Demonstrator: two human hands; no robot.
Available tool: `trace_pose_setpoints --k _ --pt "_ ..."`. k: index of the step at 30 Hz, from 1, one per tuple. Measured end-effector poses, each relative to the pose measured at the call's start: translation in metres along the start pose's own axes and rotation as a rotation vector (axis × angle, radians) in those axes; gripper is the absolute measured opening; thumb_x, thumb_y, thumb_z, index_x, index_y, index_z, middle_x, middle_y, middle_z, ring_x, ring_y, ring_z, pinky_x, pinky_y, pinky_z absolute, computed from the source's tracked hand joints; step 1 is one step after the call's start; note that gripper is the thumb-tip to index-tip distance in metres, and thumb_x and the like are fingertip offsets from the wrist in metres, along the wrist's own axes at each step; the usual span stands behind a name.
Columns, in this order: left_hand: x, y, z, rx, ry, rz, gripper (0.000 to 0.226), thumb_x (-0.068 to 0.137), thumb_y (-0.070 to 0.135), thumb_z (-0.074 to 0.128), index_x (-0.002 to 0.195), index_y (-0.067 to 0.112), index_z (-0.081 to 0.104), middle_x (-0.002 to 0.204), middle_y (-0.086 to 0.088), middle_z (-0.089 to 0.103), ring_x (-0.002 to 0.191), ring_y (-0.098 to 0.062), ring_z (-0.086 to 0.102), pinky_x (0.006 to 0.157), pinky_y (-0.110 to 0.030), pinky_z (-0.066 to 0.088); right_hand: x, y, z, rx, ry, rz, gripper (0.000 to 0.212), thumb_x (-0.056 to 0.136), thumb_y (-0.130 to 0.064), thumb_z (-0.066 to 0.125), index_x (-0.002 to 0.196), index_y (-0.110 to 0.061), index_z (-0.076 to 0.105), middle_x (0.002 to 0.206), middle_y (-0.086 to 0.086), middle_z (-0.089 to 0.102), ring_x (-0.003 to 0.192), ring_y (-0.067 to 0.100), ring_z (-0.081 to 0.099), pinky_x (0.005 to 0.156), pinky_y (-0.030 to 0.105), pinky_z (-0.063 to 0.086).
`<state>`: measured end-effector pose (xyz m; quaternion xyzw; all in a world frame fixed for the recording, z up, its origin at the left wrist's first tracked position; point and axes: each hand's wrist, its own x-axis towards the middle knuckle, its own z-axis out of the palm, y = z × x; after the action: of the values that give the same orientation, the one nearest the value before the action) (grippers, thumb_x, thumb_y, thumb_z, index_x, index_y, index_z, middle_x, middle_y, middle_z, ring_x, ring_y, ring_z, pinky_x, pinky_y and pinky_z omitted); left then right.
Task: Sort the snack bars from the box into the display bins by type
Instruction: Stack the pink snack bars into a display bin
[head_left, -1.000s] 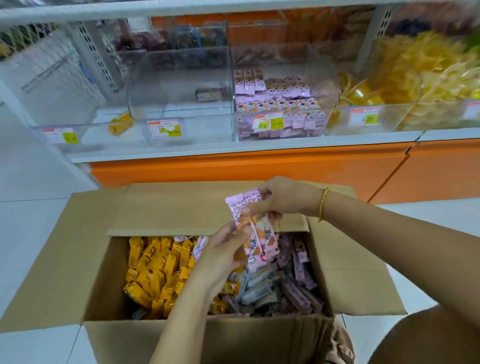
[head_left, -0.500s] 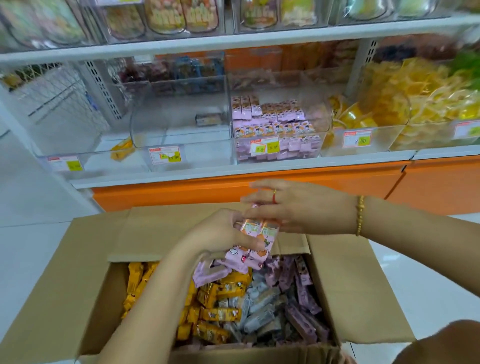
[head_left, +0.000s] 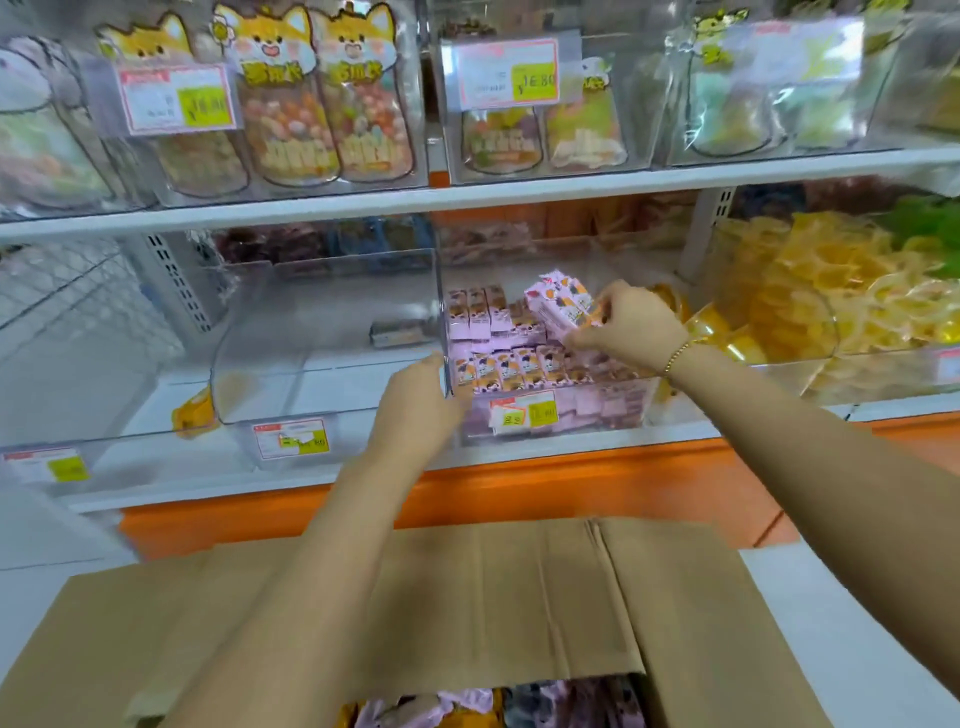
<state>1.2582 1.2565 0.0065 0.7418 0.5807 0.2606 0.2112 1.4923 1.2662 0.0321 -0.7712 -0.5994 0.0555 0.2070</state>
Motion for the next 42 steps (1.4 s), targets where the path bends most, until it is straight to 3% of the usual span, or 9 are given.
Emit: trace_pose_setpoints --k 3,9,14,26,29,32,37,39,42 --pt "0.017 -0.010 0.017 -0.002 0.062 0.004 0.032 0.087 0.024 0.067 0.118 0.016 0.061 0.109 -0.007 0.069 0.098 -0.024 0.064 0.070 -0.025 0.040 0.050 -0.009 0.019 0.005 -0.124 0.144 0.043 0.081 -0.041 0.070 0.060 -0.009 0.049 0.074 0.010 0.056 0.070 0.024 0.052 0.060 0.029 0.041" --pt "0.032 -0.029 0.035 -0.051 0.222 -0.017 0.028 0.088 0.028 0.066 0.116 0.028 0.066 0.092 0.001 0.074 0.081 -0.014 0.068 0.056 -0.020 0.040 0.129 -0.031 0.067 -0.013 -0.205 0.245 0.078 0.088 -0.070 0.037 0.124 -0.002 0.054 0.126 0.018 0.057 0.109 0.032 0.058 0.091 0.036 0.047" --pt "0.036 -0.035 0.041 -0.009 0.257 0.023 0.029 0.090 0.029 0.063 0.119 0.028 0.064 0.099 0.000 0.073 0.087 -0.018 0.067 0.069 -0.029 0.051 0.150 -0.032 0.089 0.132 -0.145 0.256 0.052 0.094 -0.054 0.045 0.066 -0.011 0.046 0.065 0.007 0.046 0.058 0.019 0.046 0.056 0.029 0.039" --pt "-0.006 -0.037 0.031 -0.218 0.211 0.119 0.031 0.091 0.020 0.062 0.121 0.015 0.063 0.108 0.003 0.066 0.098 -0.011 0.061 0.083 -0.021 0.044 0.010 -0.023 0.049 0.010 0.102 -0.265 0.029 0.092 -0.019 0.053 0.070 0.000 0.058 0.066 0.015 0.062 0.067 0.030 0.058 0.065 0.035 0.049" --pt "-0.053 -0.046 0.028 -0.319 0.243 0.113 0.012 0.090 0.028 0.062 0.084 0.019 0.065 0.077 0.009 0.065 0.071 -0.005 0.059 0.065 -0.016 0.043 -0.058 -0.013 0.052 0.011 -0.111 -0.371 0.036 0.093 -0.028 0.057 0.060 -0.014 0.051 0.056 0.002 0.051 0.054 0.014 0.047 0.052 0.030 0.034" --pt "-0.103 -0.077 0.042 -0.277 0.206 0.050 0.045 0.093 0.040 0.055 0.060 0.009 0.052 0.053 -0.003 0.054 0.055 -0.021 0.052 0.059 -0.031 0.038 -0.130 0.003 0.076 -0.038 -0.440 -0.405 0.042 0.094 -0.033 0.057 0.054 -0.023 0.045 0.056 -0.004 0.051 0.050 0.004 0.042 0.050 0.020 0.029" --pt "-0.181 -0.128 0.079 -0.131 -0.077 -0.185 0.056 0.093 0.047 0.051 0.051 0.010 0.043 0.049 -0.012 0.052 0.049 -0.023 0.050 0.058 -0.041 0.042 -0.210 0.031 0.125 -0.226 -1.014 -0.411 0.034 0.100 -0.029 0.044 0.092 -0.002 0.063 0.071 0.007 0.055 0.061 0.015 0.047 0.064 0.030 0.034" --pt "-0.201 -0.146 0.089 -0.035 -0.258 -0.262 0.053 0.094 0.040 0.053 0.048 0.015 0.052 0.051 -0.007 0.059 0.055 -0.021 0.059 0.062 -0.039 0.048 -0.226 0.040 0.135 -0.286 -1.227 -0.317 0.042 0.101 -0.032 0.043 0.135 -0.008 0.047 0.112 0.009 0.060 0.094 0.022 0.058 0.081 0.034 0.043" --pt "-0.218 -0.154 0.088 -0.063 -0.374 -0.366 0.022 0.094 0.029 0.057 0.080 0.016 0.068 0.080 -0.008 0.070 0.076 -0.021 0.064 0.069 -0.032 0.050 -0.235 0.058 0.141 -0.290 -1.147 -0.319 0.074 0.098 -0.036 0.045 0.153 -0.023 -0.003 0.156 0.012 0.020 0.128 0.034 0.042 0.104 0.045 0.040"
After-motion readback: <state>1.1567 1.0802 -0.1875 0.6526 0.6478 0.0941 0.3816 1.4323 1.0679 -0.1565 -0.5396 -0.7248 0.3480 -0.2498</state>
